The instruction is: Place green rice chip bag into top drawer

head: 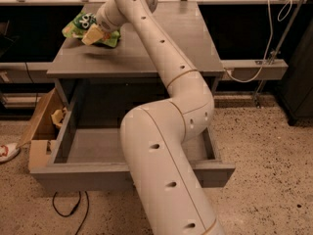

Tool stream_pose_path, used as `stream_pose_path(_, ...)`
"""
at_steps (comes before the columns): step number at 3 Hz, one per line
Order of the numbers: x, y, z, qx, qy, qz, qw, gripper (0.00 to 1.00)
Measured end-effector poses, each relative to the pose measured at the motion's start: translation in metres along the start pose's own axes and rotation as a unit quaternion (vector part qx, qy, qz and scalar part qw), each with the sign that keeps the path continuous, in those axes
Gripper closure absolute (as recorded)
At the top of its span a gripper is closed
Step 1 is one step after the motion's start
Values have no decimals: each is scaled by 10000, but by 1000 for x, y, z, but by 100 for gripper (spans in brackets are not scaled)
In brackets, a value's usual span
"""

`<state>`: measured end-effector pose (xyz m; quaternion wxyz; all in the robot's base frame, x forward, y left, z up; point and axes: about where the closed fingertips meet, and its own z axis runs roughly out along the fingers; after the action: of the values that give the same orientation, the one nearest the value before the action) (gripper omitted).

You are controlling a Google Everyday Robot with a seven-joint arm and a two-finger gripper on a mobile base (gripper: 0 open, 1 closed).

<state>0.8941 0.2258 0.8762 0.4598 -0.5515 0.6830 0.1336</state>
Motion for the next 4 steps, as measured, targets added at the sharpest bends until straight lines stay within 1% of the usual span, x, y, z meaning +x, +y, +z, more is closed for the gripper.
stream_pose_path(1, -3, 8, 8, -128, -87, 16, 9999, 49)
stream_pose_path(2, -4, 12, 14, -194, -142, 63, 9997, 72)
stream_pose_path(3, -10, 11, 11, -212, -291, 90, 9993, 95)
stream_pose_path(4, -37, -1, -34, -249, -974, -85, 9949, 100)
